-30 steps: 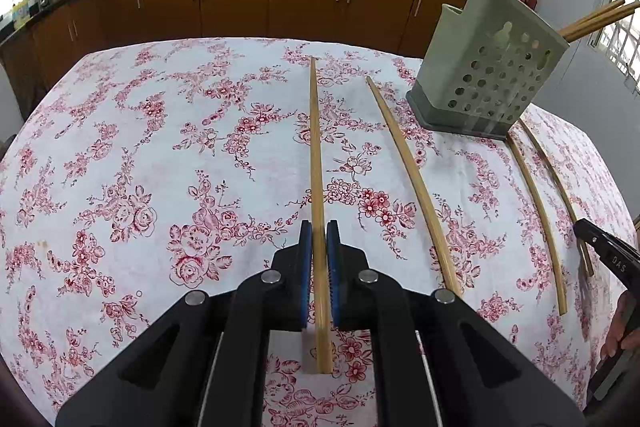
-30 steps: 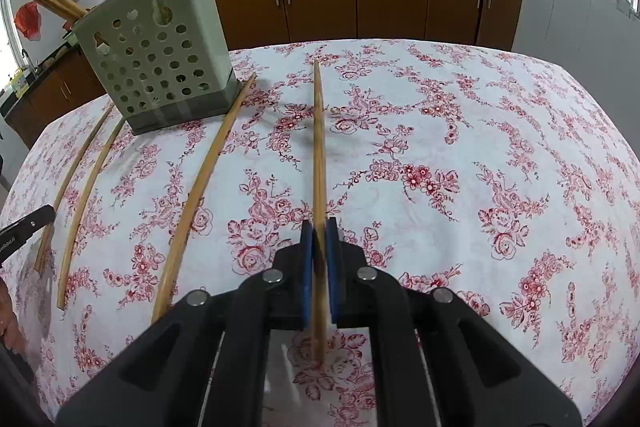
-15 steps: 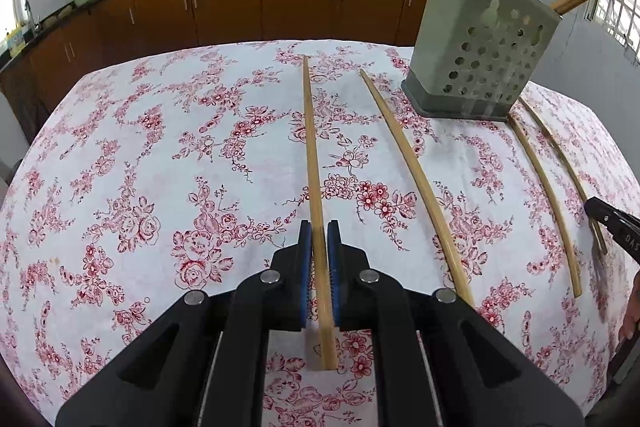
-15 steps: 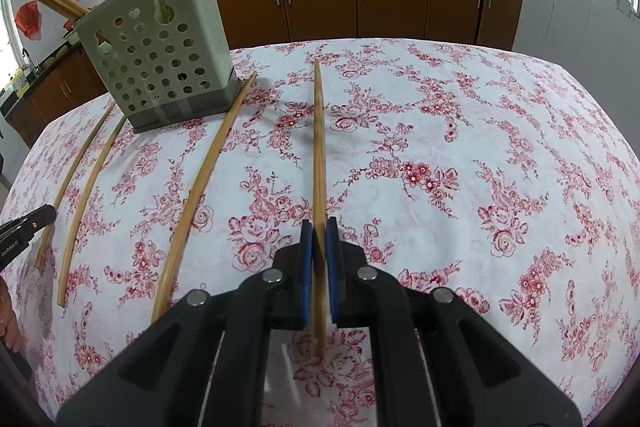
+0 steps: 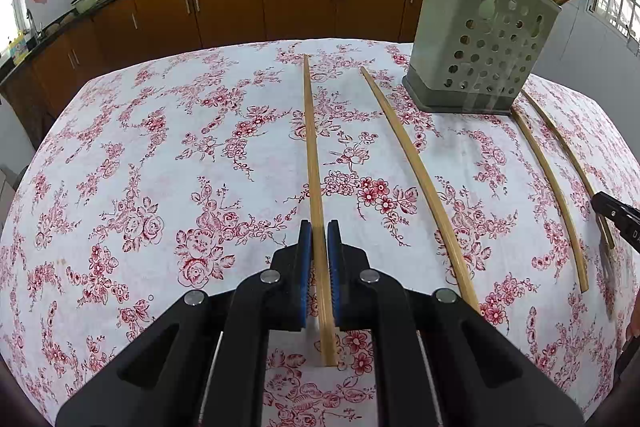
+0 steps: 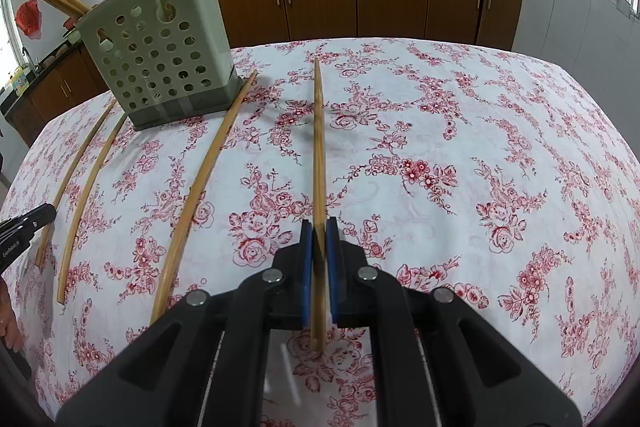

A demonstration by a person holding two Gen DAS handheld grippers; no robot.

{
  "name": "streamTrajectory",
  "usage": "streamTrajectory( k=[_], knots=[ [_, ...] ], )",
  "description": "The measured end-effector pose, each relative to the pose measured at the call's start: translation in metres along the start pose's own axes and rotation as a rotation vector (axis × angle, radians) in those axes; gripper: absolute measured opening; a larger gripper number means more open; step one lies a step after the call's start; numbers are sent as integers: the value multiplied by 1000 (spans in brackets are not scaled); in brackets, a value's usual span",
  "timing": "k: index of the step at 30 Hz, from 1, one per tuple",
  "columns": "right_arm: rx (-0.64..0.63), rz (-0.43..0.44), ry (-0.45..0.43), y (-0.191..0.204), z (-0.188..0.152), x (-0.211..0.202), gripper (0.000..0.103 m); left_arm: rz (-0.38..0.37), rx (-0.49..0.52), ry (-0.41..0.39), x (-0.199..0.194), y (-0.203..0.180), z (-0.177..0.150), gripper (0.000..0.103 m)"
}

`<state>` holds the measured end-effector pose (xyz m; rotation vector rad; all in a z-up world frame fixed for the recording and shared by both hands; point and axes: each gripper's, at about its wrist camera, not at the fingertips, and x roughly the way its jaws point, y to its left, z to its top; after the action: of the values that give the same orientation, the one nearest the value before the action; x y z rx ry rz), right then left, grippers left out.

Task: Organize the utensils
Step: 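Grasp a wooden chopstick with the left tool while the right tool grasps another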

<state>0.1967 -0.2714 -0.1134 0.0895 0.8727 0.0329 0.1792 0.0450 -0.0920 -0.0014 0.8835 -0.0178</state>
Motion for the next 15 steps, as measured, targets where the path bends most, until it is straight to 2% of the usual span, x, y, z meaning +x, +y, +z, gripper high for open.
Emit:
streamTrajectory(
  k=[15],
  knots=[
    [9,21,1,-3,-3,-4,8,10,-8,2,-5,-2,-5,8]
  ],
)
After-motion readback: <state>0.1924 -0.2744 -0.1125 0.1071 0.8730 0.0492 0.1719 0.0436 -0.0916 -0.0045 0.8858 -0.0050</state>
